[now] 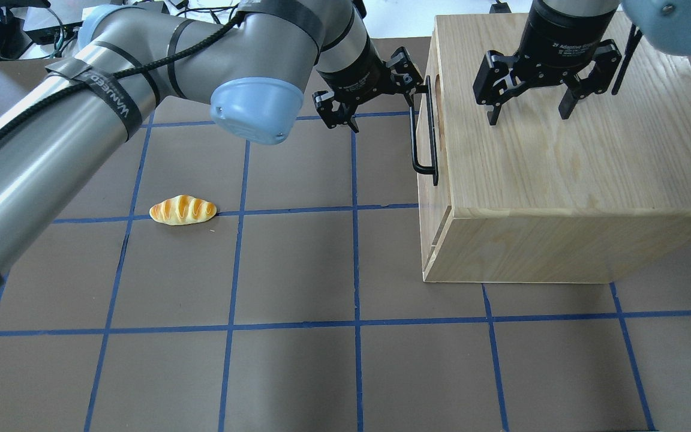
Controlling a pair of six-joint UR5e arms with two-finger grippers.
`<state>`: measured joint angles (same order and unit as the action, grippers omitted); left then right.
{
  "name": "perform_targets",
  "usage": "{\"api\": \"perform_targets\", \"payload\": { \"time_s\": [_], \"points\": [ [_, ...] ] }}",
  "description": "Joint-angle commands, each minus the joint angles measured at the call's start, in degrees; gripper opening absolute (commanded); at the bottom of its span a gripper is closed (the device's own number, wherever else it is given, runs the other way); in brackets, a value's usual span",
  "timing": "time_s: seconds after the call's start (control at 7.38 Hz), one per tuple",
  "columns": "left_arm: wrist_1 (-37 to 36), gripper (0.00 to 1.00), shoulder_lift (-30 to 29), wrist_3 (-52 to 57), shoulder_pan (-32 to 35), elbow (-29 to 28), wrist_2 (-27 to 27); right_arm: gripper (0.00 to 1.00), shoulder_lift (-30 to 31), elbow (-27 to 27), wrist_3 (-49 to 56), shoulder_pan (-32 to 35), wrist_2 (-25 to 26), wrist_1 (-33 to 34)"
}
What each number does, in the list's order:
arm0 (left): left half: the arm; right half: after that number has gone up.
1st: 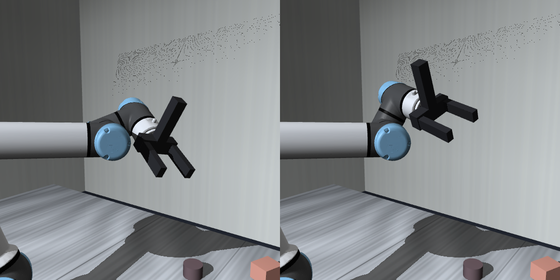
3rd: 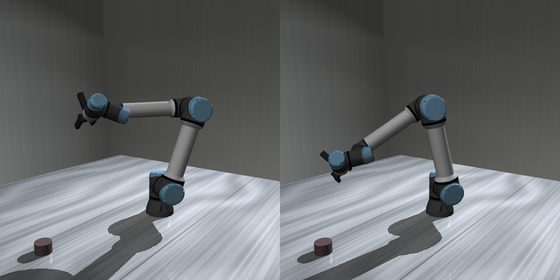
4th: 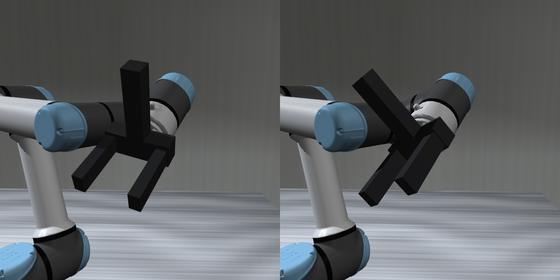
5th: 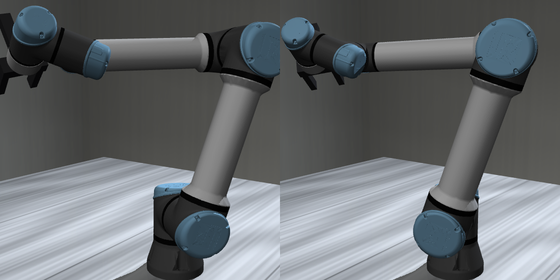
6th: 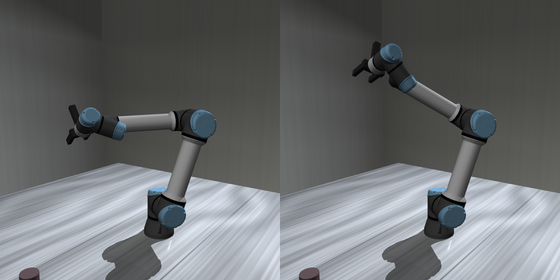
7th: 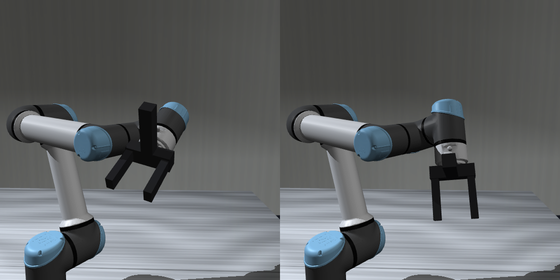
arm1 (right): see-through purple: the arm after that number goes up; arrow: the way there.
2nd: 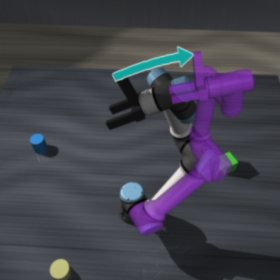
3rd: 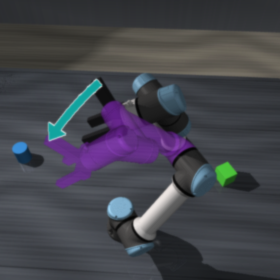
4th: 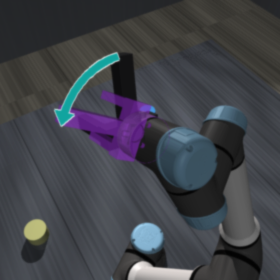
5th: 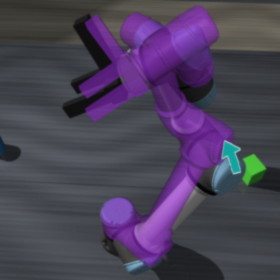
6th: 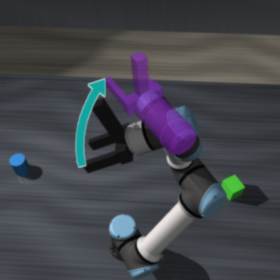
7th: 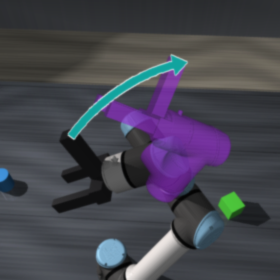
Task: Open upper drawer
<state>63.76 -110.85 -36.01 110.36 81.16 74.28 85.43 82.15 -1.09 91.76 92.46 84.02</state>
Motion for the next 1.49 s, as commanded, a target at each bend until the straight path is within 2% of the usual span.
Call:
{"api": "perform_targets", "payload": {
  "time_s": [0.0,1.35],
  "points": [
    [-0.9,1.0,-1.1,-0.4,0.7,0.0,-0.1,1.0,0.0,0.0,0.0,0.0,0.0,0.0],
    [-0.5,1.0,-2.8,0.3,1.8,0.2,1.6,1.0,0.0,-0.1,0.0,0.0,0.0,0.0]
  ]
}}
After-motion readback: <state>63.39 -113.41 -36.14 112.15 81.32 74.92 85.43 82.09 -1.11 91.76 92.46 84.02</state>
